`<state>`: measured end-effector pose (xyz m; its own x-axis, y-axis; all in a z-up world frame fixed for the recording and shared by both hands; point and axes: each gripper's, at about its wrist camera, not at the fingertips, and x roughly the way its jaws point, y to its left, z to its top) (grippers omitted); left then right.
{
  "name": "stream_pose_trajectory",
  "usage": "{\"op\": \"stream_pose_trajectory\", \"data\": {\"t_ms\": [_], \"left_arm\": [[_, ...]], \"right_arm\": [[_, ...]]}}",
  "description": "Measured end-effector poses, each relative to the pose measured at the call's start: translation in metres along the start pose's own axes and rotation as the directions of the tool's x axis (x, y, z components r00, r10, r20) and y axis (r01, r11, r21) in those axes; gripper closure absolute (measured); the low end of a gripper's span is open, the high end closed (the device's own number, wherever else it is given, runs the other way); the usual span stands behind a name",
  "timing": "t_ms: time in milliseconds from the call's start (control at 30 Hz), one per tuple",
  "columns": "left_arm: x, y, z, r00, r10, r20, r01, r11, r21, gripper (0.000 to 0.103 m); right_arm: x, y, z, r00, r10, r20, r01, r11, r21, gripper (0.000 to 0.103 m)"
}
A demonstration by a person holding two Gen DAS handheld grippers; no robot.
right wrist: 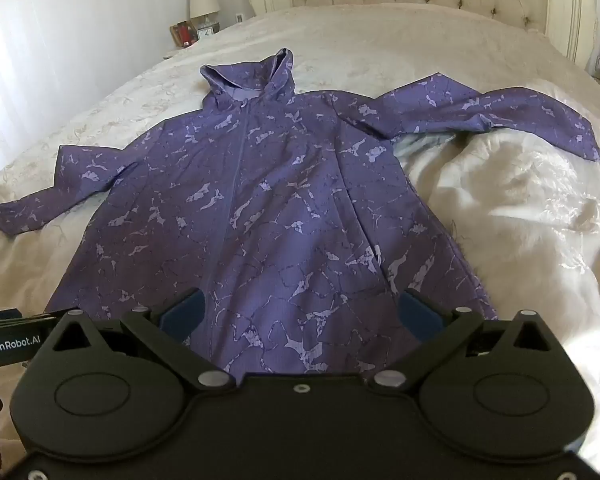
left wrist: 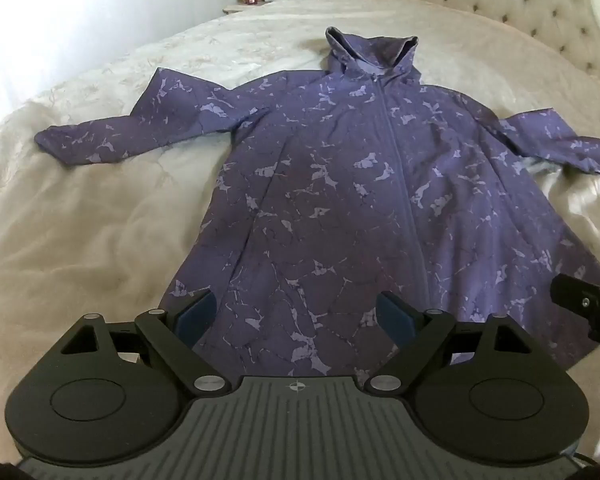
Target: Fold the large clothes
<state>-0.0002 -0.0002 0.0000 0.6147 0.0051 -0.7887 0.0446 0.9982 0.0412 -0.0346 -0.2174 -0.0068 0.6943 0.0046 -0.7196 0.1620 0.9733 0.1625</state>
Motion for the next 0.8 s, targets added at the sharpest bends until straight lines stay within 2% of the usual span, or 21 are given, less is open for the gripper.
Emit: {"op": "stream_pose_trajectory", "data": {"t_ms": [400, 800], "left_arm": [[0.004, 0.000, -0.002, 1.000, 0.001, -0.012, -0.001, 1.000, 0.000, 0.016], [0.012, 0.001, -0.007, 0.999, 0.018, -0.044, -0.017, 1.000, 0.007, 0.016]], "right_arm": [[0.002, -0.001, 0.000, 1.000, -0.002, -0.011, 0.002, 1.000, 0.002, 0.001], [0.014, 0.001, -0.004, 0.997, -0.040, -0.067, 0.040, 0.999, -0.008, 0.001]]}}
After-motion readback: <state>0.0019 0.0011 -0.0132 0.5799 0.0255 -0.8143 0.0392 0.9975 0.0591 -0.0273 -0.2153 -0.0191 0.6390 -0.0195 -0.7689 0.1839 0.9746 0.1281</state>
